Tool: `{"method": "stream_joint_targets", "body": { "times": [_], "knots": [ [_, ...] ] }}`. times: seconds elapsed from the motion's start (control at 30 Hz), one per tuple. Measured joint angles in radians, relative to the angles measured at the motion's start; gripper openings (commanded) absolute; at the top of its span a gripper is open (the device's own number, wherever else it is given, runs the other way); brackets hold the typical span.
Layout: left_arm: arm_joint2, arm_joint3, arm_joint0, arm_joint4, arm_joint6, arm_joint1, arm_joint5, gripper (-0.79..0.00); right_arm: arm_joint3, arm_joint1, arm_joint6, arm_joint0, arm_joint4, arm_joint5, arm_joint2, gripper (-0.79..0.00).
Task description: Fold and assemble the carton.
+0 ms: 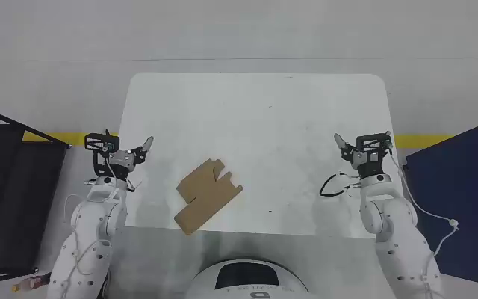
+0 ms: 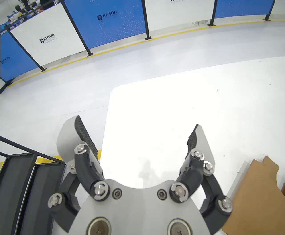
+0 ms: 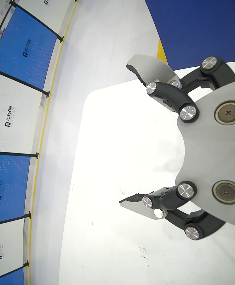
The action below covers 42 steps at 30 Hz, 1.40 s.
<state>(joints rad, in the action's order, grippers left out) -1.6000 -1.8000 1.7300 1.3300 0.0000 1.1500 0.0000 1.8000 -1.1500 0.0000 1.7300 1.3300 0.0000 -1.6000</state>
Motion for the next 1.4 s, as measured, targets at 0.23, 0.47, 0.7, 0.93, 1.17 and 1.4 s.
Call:
{"method": "stream_joint_targets", "body": {
  "times": [0.23,0.47,0.7,0.93,1.17,1.4],
  "knots": [
    [0.000,0.000,0.000,0.000,0.000,0.000,0.000,-0.001,0.000,0.000,0.000,0.000,0.000,0.000,0.000,-0.001],
    [0.000,0.000,0.000,0.000,0.000,0.000,0.000,-0.001,0.000,0.000,0.000,0.000,0.000,0.000,0.000,-0.001],
    [0.000,0.000,0.000,0.000,0.000,0.000,0.000,-0.001,0.000,0.000,0.000,0.000,0.000,0.000,0.000,0.000],
    [0.000,0.000,0.000,0.000,0.000,0.000,0.000,-0.001,0.000,0.000,0.000,0.000,0.000,0.000,0.000,0.000],
    [0.000,0.000,0.000,0.000,0.000,0.000,0.000,-0.001,0.000,0.000,0.000,0.000,0.000,0.000,0.000,-0.001],
    [0.003,0.023,-0.011,0.017,-0.009,0.000,0.009,0.000,0.000,0.000,0.000,0.000,0.000,0.000,0.000,0.000]
  ]
}}
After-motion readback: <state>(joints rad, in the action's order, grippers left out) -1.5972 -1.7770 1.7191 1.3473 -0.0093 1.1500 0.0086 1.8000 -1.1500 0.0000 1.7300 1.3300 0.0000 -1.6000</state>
